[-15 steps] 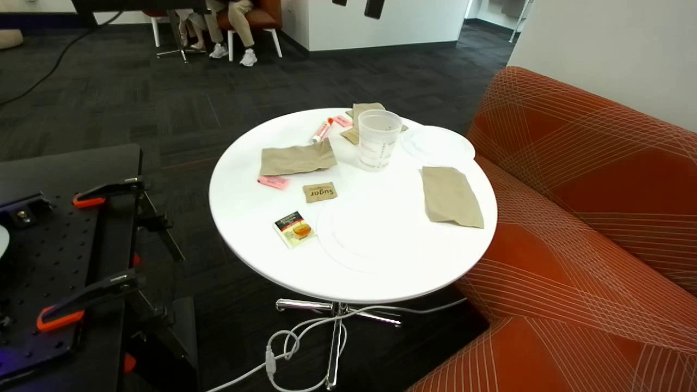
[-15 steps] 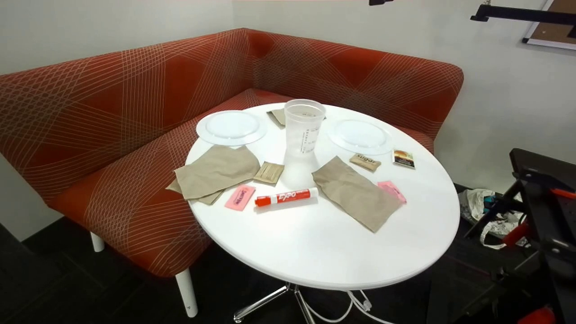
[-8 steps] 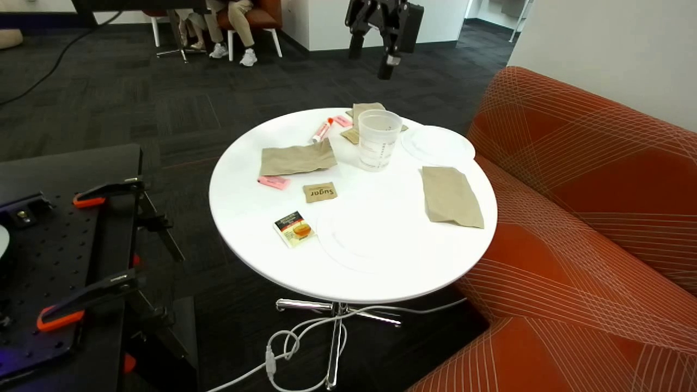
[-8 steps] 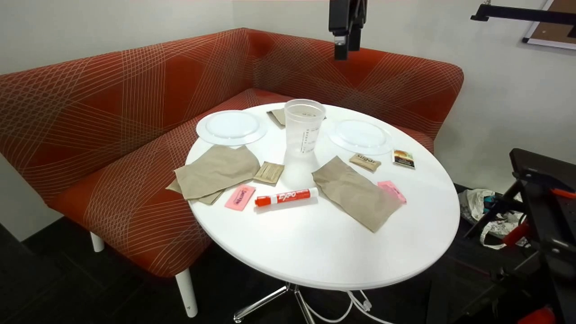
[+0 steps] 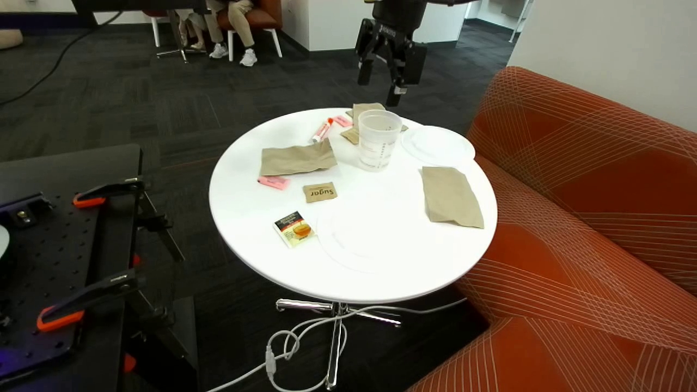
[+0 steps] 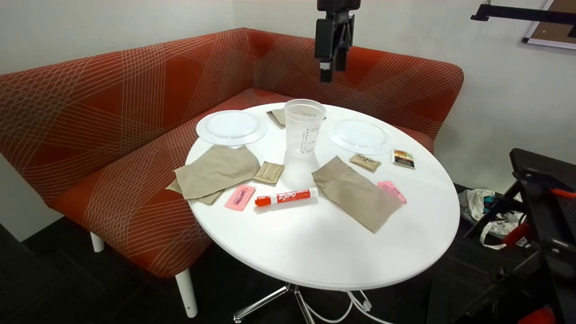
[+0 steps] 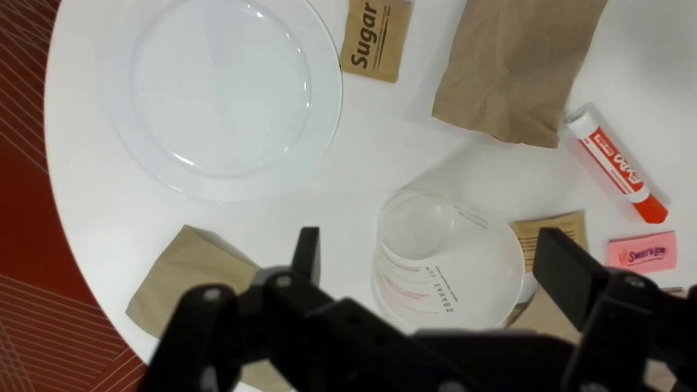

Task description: Move the cup to the right.

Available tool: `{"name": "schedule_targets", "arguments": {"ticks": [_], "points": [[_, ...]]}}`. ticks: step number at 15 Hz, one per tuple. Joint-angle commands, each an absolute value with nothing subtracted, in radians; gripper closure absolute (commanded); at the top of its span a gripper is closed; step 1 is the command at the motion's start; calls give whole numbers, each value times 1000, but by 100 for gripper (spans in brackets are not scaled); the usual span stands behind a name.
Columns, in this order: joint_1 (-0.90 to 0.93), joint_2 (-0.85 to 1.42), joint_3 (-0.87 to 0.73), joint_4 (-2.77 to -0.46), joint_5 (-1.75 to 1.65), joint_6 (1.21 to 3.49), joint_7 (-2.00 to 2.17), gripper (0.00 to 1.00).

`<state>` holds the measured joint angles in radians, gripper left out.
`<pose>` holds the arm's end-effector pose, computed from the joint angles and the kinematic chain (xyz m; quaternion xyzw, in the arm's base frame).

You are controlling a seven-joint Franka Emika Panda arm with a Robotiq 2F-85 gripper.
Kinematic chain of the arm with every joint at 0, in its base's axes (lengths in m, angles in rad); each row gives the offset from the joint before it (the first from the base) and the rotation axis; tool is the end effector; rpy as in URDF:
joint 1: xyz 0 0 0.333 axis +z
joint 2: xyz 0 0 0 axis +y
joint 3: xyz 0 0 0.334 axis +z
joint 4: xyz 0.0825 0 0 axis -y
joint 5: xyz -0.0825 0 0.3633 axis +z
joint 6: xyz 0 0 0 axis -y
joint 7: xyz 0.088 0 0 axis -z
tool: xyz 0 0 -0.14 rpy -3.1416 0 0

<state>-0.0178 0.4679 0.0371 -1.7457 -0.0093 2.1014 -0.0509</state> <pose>0.6362 0.0097 0.2933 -0.9978 -0.0361 0.0558 0.0055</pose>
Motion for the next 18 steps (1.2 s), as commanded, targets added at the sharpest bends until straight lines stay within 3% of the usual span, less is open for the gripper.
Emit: {"name": "schedule_targets", "arguments": {"ticks": [1, 18], "points": [[-11, 468, 29, -1742, -5, 2099, -53, 0], [-42, 620, 42, -1701, 45, 2308, -73, 0]]}}
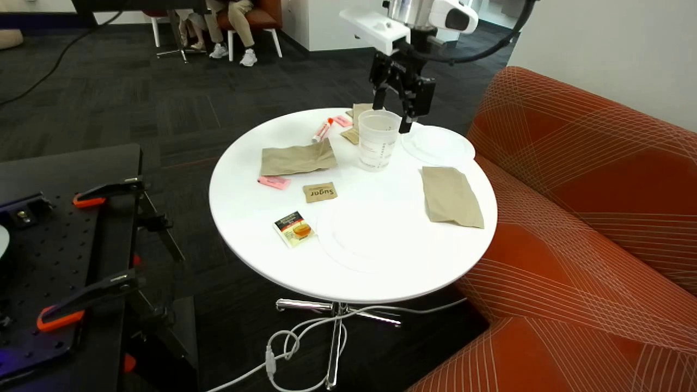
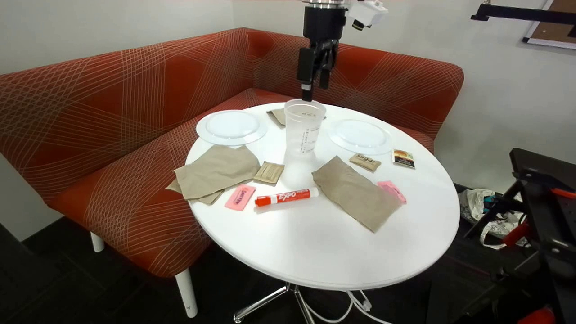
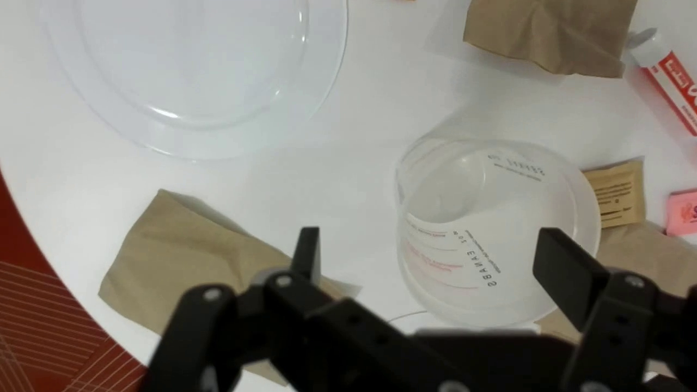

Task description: Move the cup to the right.

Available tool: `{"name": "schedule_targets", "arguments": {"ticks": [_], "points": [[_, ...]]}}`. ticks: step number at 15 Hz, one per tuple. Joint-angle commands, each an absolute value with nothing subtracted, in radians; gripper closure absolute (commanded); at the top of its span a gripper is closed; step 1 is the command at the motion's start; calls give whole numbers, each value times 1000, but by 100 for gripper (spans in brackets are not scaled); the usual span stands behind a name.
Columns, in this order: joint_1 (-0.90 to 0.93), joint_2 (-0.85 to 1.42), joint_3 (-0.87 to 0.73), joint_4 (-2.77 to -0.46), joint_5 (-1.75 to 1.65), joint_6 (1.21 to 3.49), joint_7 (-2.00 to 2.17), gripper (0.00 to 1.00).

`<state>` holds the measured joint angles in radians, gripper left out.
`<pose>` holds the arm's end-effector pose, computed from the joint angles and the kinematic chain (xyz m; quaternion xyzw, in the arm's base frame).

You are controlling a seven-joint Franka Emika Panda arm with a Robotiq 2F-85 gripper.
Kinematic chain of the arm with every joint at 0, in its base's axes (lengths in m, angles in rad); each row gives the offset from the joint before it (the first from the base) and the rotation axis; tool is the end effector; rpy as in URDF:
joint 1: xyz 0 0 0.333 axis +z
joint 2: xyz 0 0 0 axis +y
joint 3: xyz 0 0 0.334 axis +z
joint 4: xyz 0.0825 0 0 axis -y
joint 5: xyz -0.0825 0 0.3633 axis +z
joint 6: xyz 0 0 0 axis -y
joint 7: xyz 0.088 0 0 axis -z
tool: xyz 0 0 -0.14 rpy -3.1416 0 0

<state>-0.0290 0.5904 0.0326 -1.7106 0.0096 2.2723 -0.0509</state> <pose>0.6641 0.0009 0.2414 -0.9996 -0.0215 0.0139 0.0131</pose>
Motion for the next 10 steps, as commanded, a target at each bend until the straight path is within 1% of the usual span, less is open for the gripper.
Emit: {"name": "schedule_targets", "arguments": {"ticks": [1, 3, 4, 5, 6, 9, 10], "points": [[-44, 631, 44, -1701, 51, 2314, -77, 0], [-40, 651, 45, -1698, 55, 2320, -73, 0], [-39, 659, 47, -1698, 57, 2325, -73, 25], [-37, 664, 47, -1698, 56, 2328, -68, 28], [-36, 667, 49, -1698, 56, 2325, -67, 34], [-33, 671, 52, -1699, 53, 2321, -66, 59], [-32, 671, 52, -1700, 53, 2321, -65, 66]]}}
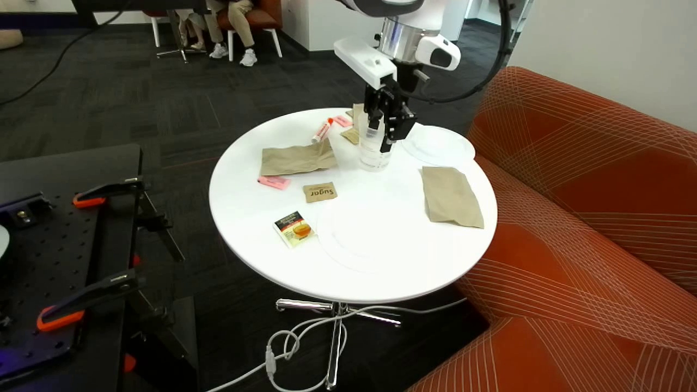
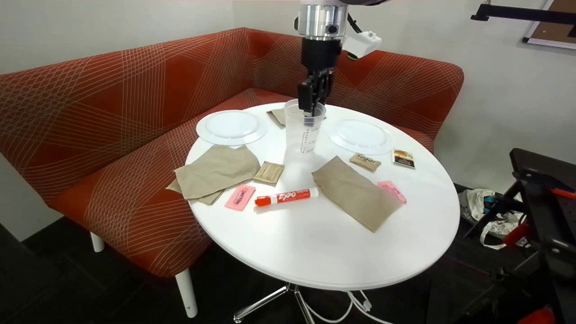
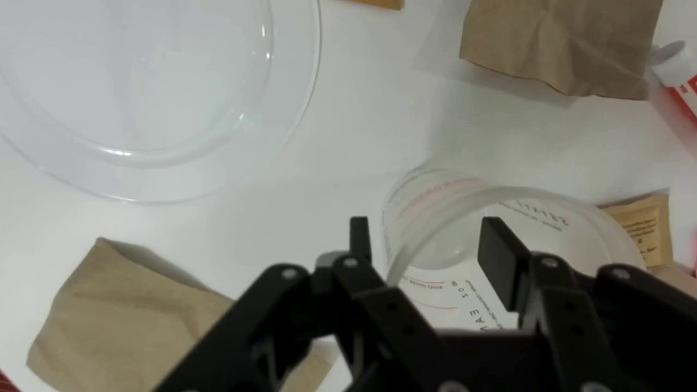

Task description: Move the cup to the right.

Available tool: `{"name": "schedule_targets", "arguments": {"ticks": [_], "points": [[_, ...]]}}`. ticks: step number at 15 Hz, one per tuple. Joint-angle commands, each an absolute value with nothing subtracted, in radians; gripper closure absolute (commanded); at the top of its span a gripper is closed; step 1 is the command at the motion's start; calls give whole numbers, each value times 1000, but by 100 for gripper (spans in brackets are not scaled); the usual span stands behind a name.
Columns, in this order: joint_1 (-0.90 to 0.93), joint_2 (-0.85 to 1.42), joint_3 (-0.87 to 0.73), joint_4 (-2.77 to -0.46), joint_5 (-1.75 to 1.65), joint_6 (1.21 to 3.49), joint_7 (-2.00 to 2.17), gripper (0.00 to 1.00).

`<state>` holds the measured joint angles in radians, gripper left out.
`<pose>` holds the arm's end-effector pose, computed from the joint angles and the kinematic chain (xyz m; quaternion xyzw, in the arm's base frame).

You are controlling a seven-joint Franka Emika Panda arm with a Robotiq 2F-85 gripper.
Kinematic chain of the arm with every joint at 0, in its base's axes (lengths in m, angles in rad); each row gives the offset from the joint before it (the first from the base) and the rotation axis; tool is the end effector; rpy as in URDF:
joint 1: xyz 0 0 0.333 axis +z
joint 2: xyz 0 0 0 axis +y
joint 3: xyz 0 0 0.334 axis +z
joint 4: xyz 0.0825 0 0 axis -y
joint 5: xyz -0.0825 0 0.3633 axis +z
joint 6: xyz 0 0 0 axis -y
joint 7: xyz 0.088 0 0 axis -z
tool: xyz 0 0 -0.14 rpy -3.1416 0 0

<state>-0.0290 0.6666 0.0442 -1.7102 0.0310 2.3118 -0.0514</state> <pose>0.6612 0.0089 0.1945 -0.9990 -0.0182 0.0318 0.0255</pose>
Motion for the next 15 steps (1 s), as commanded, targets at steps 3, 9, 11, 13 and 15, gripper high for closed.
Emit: {"name": "schedule_targets", "arguments": {"ticks": [3, 9, 11, 13, 15], "points": [[-31, 667, 52, -1704, 51, 2322, -64, 90], [-42, 631, 54, -1734, 62, 2347, -69, 99], [-64, 598, 57, -1758, 84, 2384, -77, 99], [-92, 567, 55, -1769, 116, 2408, -88, 99], [-134, 541, 50, -1761, 149, 2400, -110, 99]]}}
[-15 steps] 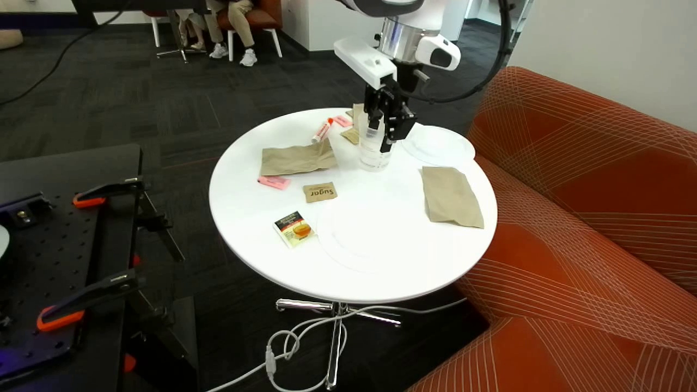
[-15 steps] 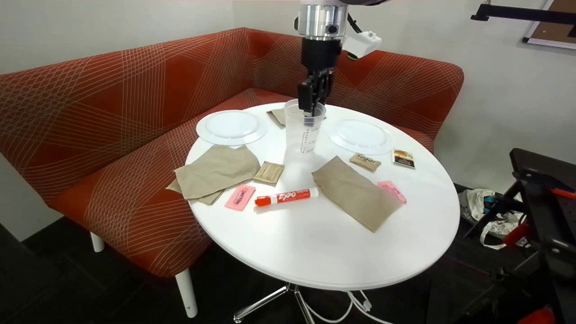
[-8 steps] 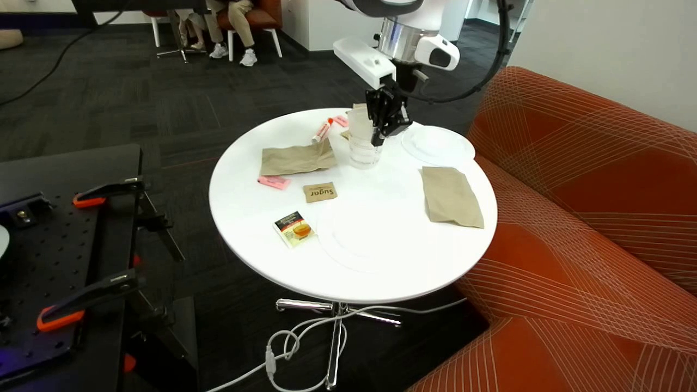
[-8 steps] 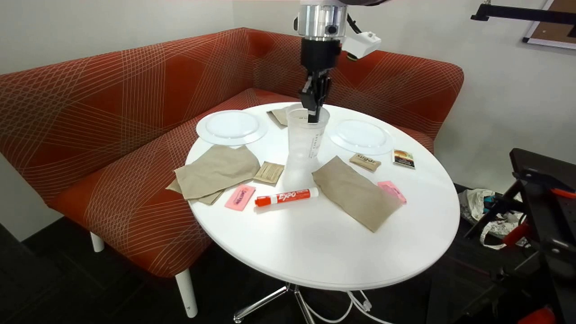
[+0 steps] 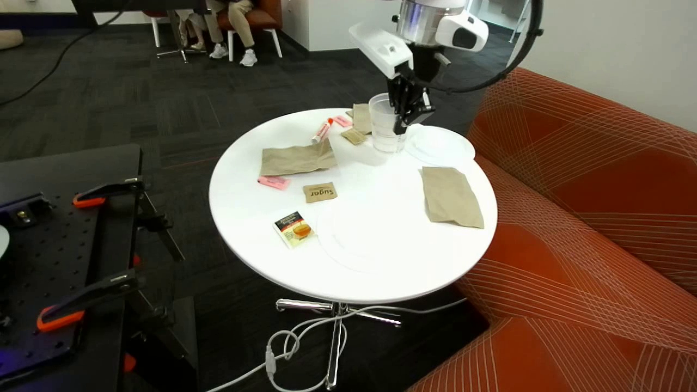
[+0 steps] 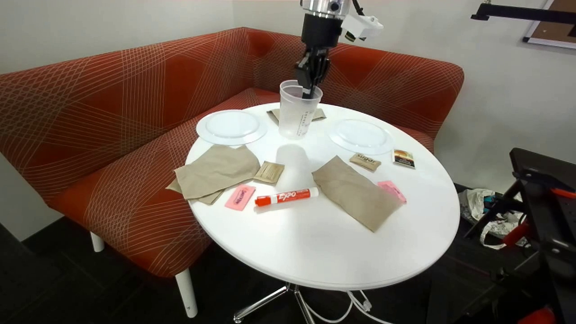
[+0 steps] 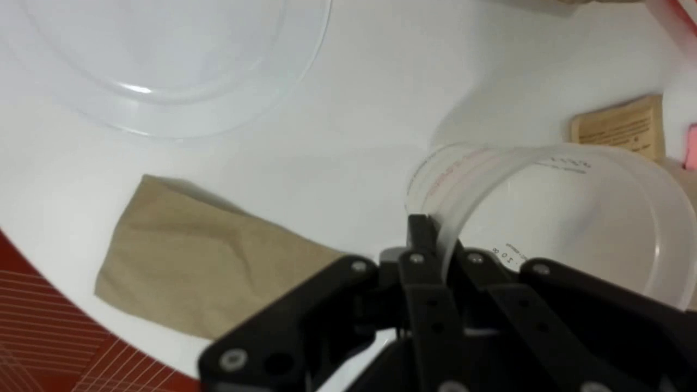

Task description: Move the cup to the right.

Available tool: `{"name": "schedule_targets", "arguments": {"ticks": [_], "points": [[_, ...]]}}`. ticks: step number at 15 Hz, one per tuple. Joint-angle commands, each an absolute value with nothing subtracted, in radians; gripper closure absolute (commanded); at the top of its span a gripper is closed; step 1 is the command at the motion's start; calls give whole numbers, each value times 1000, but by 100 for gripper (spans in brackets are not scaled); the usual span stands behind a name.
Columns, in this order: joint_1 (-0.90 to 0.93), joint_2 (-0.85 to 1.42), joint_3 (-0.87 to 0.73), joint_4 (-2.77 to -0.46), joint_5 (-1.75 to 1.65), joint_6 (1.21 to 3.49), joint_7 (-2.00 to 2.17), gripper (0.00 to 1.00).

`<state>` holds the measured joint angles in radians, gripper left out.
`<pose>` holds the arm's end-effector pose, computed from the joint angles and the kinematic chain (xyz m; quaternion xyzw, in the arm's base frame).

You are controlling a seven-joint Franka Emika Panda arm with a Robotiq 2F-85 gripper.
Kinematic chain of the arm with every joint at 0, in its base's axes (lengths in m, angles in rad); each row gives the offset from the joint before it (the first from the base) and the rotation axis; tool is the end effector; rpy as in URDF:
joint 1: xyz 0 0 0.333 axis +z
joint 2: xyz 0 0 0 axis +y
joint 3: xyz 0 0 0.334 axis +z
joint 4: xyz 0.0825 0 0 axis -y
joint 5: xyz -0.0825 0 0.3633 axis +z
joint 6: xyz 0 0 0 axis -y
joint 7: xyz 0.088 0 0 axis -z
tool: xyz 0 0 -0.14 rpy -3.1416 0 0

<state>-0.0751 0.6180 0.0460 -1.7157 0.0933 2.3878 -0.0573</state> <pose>0.6757 -0.0198 0.2315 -0.9983 0.0236 -0.0290 0.0448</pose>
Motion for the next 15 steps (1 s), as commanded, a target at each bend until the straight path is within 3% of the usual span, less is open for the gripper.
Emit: {"name": "schedule_targets", "arguments": {"ticks": [1, 11, 15], "points": [[-159, 534, 47, -1743, 168, 2376, -125, 99], [-235, 577, -80, -1578, 91, 2124, -134, 99], [-246, 608, -78, -1564, 81, 2124, -161, 99]]}}
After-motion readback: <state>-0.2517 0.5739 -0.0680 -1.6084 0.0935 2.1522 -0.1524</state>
